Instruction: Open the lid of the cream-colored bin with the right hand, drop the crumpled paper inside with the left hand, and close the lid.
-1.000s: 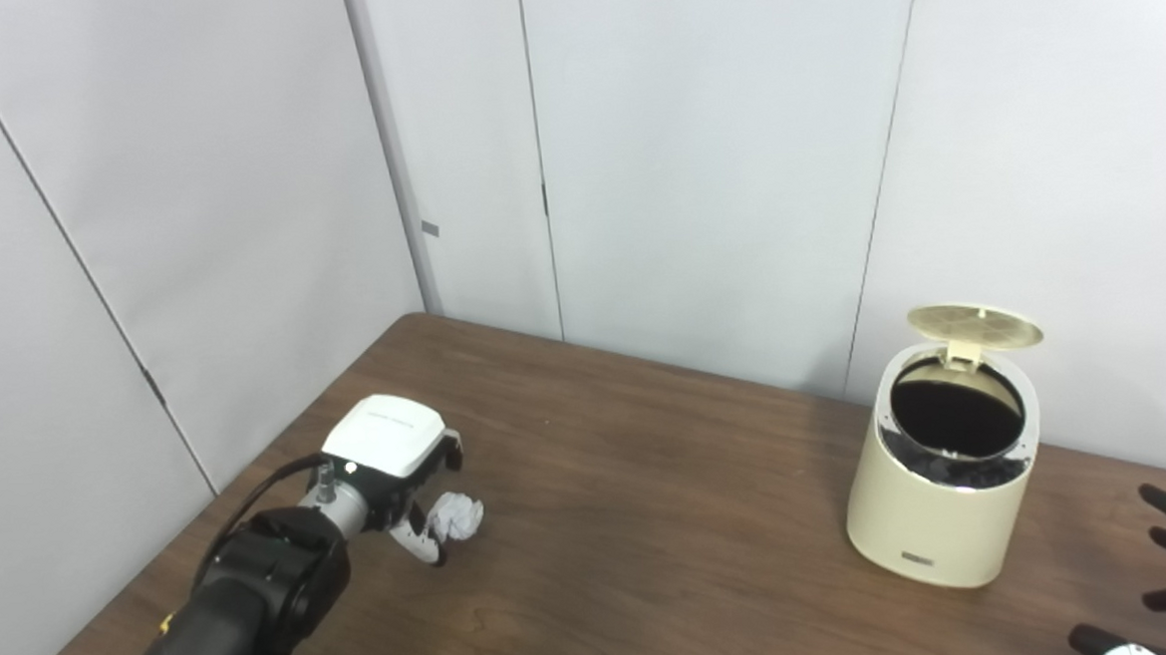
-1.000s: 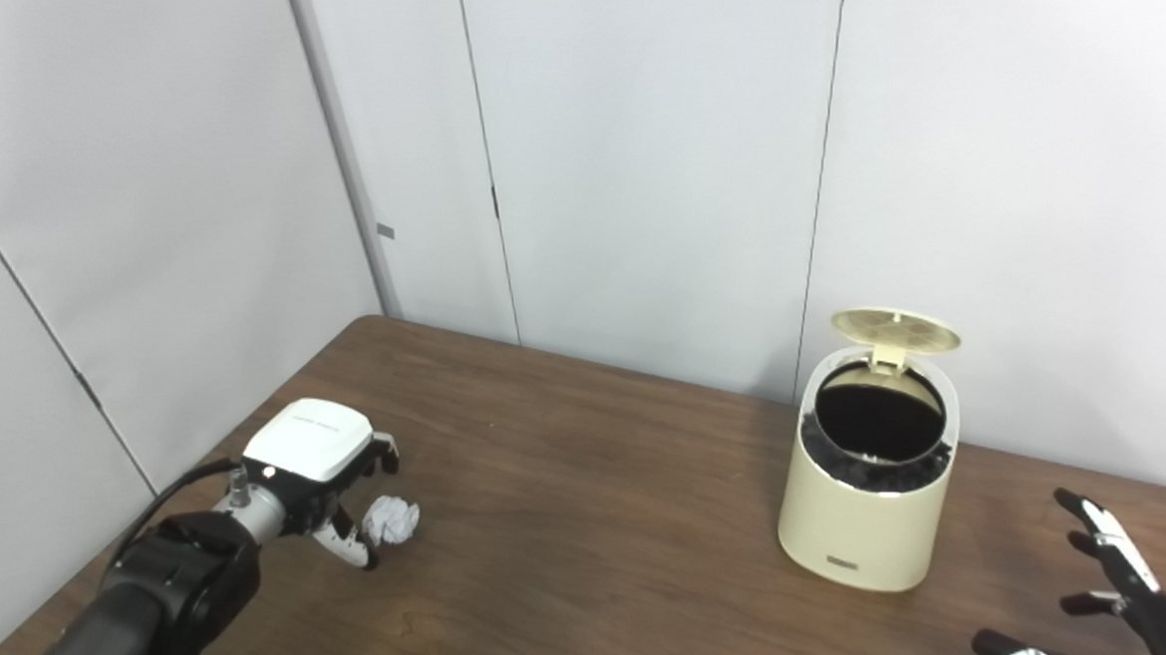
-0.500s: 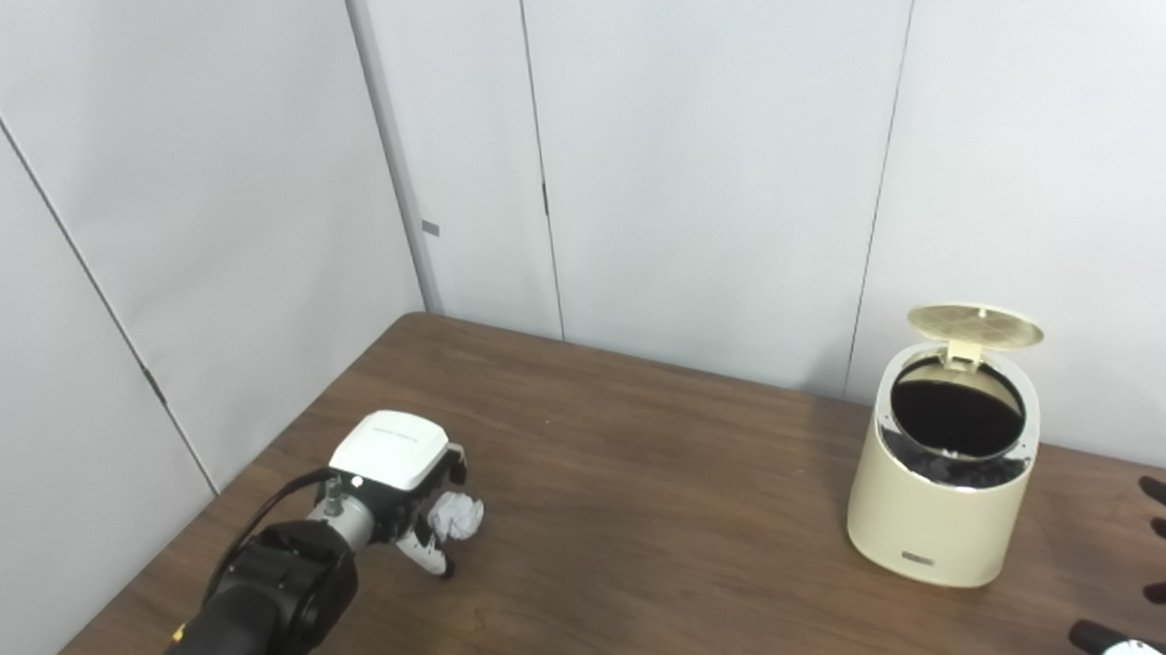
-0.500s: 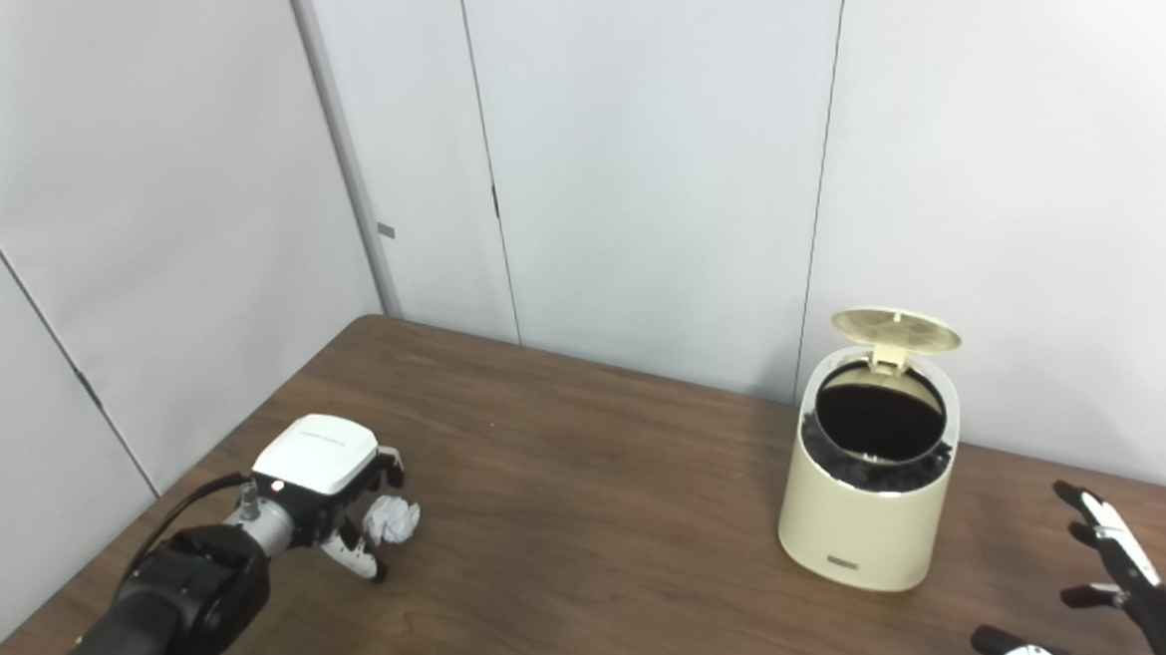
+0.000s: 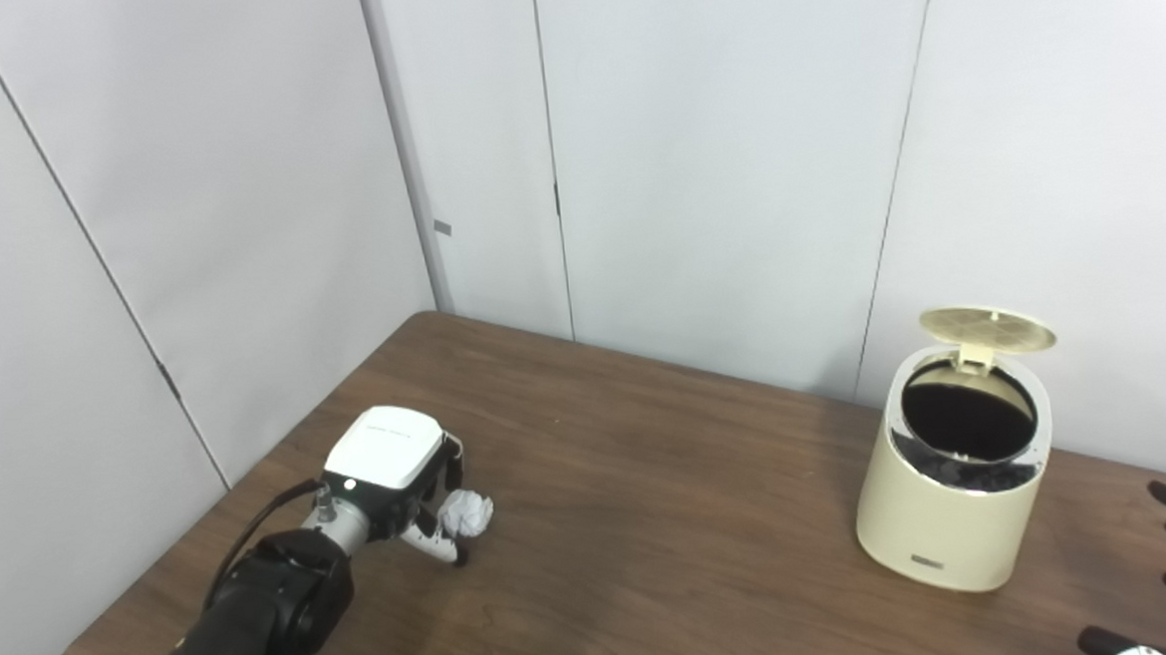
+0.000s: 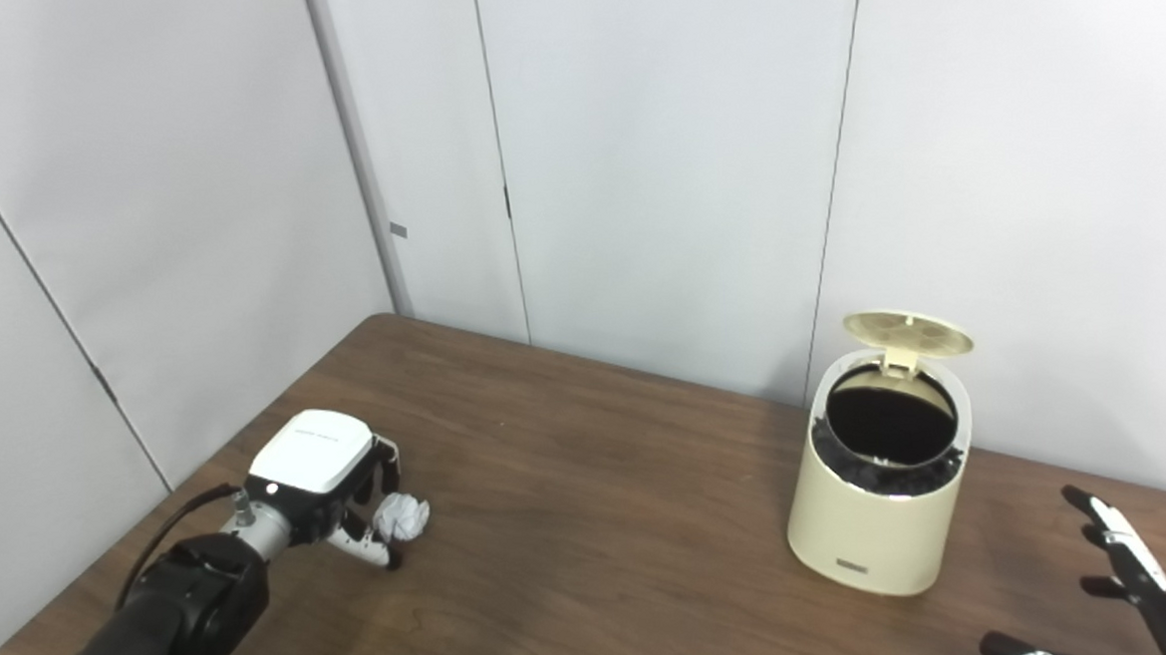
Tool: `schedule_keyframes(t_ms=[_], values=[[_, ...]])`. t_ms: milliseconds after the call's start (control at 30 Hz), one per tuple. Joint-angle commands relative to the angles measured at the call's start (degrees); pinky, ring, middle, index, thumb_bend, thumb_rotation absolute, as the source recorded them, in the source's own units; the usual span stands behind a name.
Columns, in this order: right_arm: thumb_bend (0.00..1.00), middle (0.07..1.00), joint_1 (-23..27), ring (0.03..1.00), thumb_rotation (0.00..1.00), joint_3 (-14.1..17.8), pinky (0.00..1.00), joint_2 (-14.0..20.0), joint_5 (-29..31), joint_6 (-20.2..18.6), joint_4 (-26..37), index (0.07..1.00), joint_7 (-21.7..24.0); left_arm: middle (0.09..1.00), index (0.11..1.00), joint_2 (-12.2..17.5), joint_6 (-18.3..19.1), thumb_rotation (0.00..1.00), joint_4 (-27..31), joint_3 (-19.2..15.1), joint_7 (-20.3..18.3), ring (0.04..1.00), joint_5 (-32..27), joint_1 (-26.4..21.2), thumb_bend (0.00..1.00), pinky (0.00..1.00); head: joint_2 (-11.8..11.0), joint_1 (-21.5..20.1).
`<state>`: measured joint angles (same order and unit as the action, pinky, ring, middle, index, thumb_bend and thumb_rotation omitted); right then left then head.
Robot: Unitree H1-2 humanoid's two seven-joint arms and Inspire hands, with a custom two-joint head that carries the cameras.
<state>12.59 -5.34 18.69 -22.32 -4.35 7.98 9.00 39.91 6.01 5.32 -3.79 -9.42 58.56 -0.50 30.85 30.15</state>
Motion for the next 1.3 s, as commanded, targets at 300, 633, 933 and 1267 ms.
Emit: schedule_keyframes(t_ms=[300,633,933,1267], values=[[0.7,0.979,0.7,0.91,0.53,0.7,0.67,0.6,-0.5,-1.1,3.5,0.946,-0.4,0.476,0.487,0.7,-0.1,0.0,-2.5,3.1,2.5,0.412,-1.1,0.6,0.53,0.41,0.5,0.0],[0.69,0.983,0.5,0.922,0.53,0.5,0.71,0.7,-0.5,-1.1,3.6,0.95,-0.2,0.446,0.503,0.6,0.1,0.0,-3.4,5.0,4.1,0.435,-1.6,0.6,0.52,0.45,0.7,0.0],[0.69,0.982,0.4,0.931,0.53,0.6,0.76,0.9,-0.6,-0.6,3.5,0.945,-0.4,0.433,0.513,0.7,0.1,0.0,-4.3,6.8,4.9,0.509,-1.4,0.5,0.52,0.51,1.0,-0.4],[0.67,0.982,0.3,0.93,0.51,0.5,0.77,0.9,-0.6,-0.4,3.5,0.944,-0.4,0.474,0.487,0.4,0.4,0.0,-4.4,7.7,10.1,0.489,-0.1,0.5,0.53,0.49,1.3,-0.6]])
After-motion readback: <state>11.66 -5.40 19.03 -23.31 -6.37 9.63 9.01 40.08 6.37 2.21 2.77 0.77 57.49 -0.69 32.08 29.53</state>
